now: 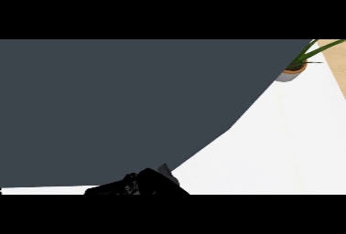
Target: Pick up the wine, place it into the cabinet and close the cabinet
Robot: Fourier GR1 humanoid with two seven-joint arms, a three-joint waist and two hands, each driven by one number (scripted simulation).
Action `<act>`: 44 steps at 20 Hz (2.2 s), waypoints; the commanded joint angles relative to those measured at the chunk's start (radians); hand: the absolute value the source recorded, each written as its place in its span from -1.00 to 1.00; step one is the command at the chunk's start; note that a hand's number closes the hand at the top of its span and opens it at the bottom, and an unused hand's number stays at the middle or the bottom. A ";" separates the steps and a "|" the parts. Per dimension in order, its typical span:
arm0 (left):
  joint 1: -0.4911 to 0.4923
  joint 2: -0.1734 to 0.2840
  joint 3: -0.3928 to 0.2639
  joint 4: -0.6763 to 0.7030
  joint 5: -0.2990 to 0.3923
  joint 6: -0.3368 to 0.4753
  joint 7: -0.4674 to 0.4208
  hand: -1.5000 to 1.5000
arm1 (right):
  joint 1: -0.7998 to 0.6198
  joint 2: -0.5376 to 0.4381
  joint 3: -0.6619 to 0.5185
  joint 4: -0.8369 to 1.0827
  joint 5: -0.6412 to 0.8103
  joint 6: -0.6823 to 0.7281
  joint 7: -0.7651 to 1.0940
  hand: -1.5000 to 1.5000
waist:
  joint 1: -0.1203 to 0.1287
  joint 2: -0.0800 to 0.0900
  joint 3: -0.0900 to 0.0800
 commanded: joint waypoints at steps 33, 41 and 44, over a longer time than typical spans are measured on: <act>0.002 0.103 0.339 0.066 0.215 -0.221 0.117 -1.00 | -0.651 -0.095 -0.369 1.285 -0.534 0.333 -0.504 1.00 | -0.024 0.027 0.003; -0.017 0.092 0.292 -0.002 0.238 -0.209 0.151 -1.00 | -0.636 -0.137 -0.390 1.314 -0.555 0.317 -0.561 1.00 | -0.056 0.031 0.005; -0.016 0.085 0.258 -0.012 0.242 -0.208 0.168 -1.00 | -0.638 -0.154 -0.384 1.313 -0.572 0.342 -0.572 1.00 | -0.066 0.033 0.004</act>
